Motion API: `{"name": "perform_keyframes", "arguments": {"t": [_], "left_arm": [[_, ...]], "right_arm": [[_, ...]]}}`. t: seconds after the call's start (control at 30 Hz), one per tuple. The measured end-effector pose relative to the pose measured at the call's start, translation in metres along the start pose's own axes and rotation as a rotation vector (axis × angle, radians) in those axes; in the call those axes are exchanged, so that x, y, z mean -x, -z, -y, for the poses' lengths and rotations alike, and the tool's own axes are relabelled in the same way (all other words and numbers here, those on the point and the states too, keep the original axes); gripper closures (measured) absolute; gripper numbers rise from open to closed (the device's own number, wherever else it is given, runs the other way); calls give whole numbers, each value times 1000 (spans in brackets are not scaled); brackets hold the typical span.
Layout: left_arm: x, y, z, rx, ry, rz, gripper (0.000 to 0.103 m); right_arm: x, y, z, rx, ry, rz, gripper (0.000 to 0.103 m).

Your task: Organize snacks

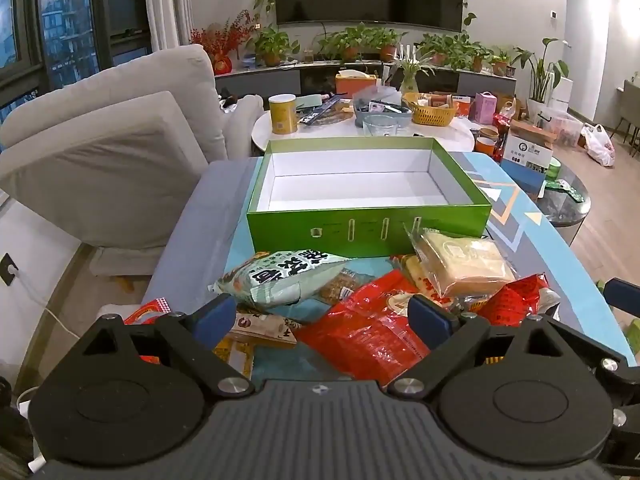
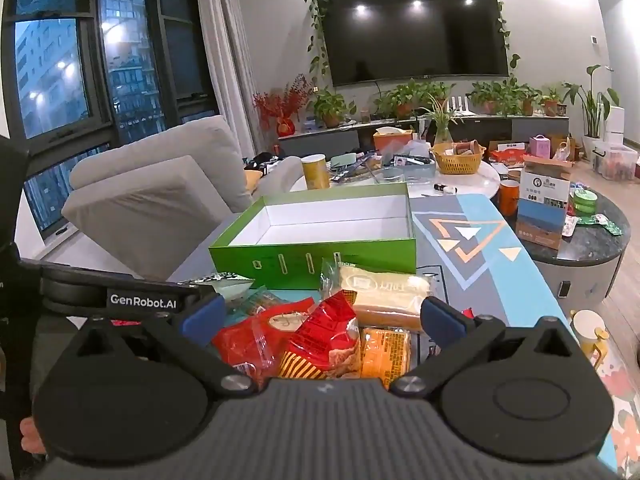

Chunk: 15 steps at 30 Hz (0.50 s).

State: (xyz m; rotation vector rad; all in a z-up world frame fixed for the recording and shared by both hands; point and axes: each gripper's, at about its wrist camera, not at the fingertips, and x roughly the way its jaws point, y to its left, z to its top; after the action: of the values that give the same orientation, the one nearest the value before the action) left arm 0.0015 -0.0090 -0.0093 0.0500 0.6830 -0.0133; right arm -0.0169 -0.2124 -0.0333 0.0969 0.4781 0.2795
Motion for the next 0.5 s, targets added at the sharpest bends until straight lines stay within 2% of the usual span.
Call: {"name": "perform_keyframes", "arguments": {"t": [0.5], "left_arm": [[-7,5,-2,-4,2,-17,11]], "right_arm": [[-4,0,-1,1,74,-26,23]]}}
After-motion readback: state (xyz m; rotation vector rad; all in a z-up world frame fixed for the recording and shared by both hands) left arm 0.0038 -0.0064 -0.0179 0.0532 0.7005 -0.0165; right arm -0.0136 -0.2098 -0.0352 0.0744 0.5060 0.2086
